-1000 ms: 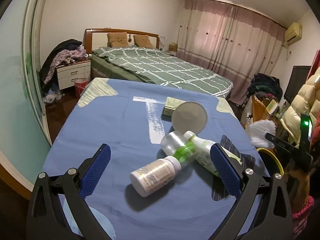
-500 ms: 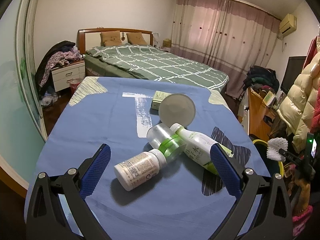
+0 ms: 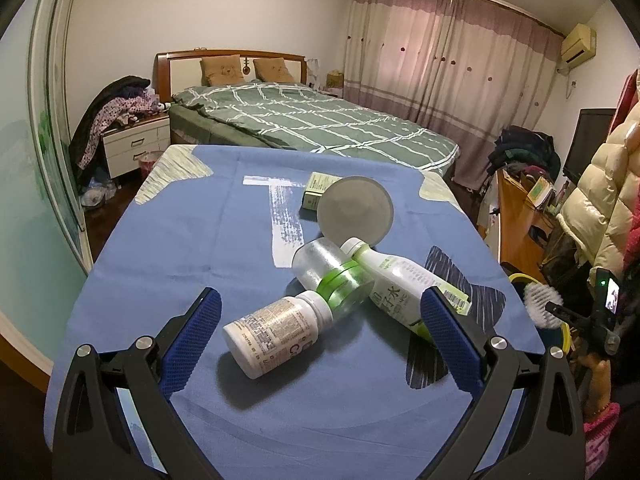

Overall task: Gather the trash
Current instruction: 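Carry the foam net to the bin and open the right gripper, then grasp the white pill bottle with the left gripper and lift, then carry the pill bottle over the bin and open the left gripper, then return both grippers to the bed and close the right gripper on the green-labelled bottle, then carry the green-labelled bottle over the bin and open the right gripper, then close the left gripper around the clear green-capped container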

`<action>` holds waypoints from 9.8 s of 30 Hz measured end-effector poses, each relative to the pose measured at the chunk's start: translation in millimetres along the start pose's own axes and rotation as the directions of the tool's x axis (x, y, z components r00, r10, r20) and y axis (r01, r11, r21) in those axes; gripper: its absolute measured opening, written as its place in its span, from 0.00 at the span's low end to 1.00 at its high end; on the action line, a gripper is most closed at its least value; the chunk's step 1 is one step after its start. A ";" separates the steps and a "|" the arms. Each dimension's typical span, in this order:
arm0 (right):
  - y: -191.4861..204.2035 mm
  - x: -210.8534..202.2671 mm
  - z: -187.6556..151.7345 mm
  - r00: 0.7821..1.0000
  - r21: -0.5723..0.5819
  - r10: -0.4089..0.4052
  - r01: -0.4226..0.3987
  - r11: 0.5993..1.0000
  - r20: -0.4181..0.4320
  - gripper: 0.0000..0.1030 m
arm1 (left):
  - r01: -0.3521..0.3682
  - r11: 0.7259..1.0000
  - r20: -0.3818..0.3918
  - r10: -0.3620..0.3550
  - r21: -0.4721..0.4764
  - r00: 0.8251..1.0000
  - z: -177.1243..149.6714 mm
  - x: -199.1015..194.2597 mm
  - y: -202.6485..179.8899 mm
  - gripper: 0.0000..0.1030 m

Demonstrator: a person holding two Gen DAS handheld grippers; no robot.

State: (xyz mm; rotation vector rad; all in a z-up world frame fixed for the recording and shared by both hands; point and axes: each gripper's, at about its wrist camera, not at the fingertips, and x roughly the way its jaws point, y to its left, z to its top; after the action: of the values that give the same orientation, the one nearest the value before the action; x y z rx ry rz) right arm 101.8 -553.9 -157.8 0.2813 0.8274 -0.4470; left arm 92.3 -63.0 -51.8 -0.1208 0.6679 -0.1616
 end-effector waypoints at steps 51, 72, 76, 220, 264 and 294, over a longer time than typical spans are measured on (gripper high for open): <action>34.4 -49.9 -7.3 0.988 -0.031 0.116 -0.113 0.993 0.099 0.61 | -0.193 0.975 -0.192 0.171 -0.105 0.966 -17.3 98.9 17.0 0.95; 28.3 -62.7 -9.7 0.982 -0.019 0.149 -0.148 0.989 0.112 0.61 | -0.067 0.997 -0.116 0.069 0.027 0.991 -17.1 49.7 -8.9 0.88; 22.3 -72.7 -11.7 0.981 -0.023 0.144 -0.142 0.990 0.127 0.61 | 0.024 0.996 -0.077 -0.018 0.081 0.997 -5.0 27.9 -39.5 0.88; 120.4 -159.2 21.6 0.857 -0.174 0.459 -0.427 0.887 0.237 0.50 | 0.006 0.999 0.015 -0.006 -0.037 1.000 6.2 -3.5 16.7 0.95; 64.7 -72.8 21.0 0.946 0.005 0.224 -0.232 0.973 0.234 0.69 | -0.112 0.994 -0.196 0.108 -0.009 0.975 4.9 146.5 -20.3 0.95; 87.5 -74.1 17.0 0.935 -0.040 0.282 -0.280 0.959 0.216 0.69 | -0.134 0.990 -0.200 0.141 0.049 0.969 18.0 160.8 2.2 0.49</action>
State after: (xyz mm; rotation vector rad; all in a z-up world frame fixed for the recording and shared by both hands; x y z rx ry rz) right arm 111.3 -464.5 -84.6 0.3311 0.5607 -0.2002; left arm 228.1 -89.9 -135.5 -0.0239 0.8746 -0.0518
